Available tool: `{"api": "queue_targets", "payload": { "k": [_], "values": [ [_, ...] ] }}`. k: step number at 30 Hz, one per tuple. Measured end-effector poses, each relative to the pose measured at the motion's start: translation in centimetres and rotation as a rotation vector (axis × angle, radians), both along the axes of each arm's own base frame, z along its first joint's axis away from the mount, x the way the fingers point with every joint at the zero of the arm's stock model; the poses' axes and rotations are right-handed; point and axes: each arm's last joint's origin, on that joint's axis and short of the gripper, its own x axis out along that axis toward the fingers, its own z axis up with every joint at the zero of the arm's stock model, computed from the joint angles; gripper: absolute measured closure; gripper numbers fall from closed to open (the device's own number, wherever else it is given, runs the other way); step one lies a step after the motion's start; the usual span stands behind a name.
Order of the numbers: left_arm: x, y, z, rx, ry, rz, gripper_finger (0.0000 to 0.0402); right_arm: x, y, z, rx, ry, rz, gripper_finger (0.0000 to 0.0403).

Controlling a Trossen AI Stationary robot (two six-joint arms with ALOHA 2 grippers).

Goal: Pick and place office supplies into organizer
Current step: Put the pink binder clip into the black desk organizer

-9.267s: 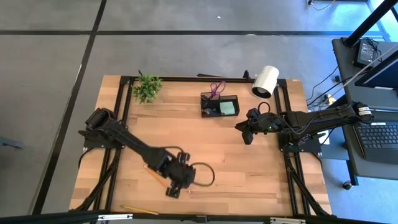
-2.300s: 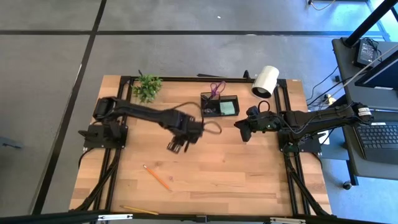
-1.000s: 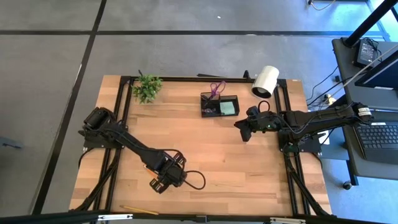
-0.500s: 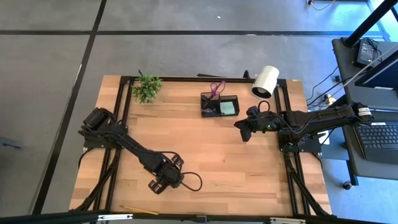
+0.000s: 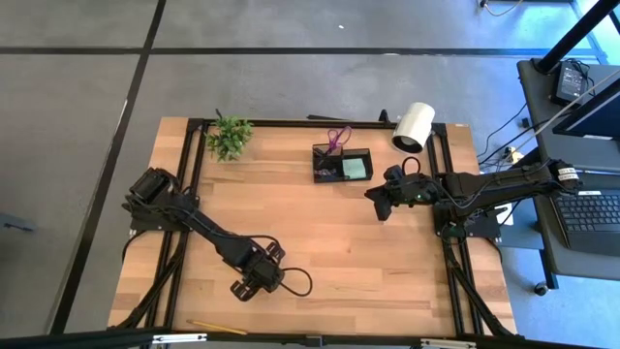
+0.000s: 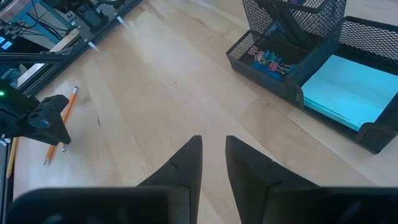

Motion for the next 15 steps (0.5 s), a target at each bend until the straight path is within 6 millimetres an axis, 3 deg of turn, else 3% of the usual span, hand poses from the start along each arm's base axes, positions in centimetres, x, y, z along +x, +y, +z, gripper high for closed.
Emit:
{"api": "queue_targets", "payload": {
  "k": [15],
  "values": [
    [0.00, 0.70, -0.83, -0.012, -0.009, 0.008, 0.0277, 0.00, 0.00, 0.00, 0.000, 0.000, 0.000, 0.0327]
  ]
}}
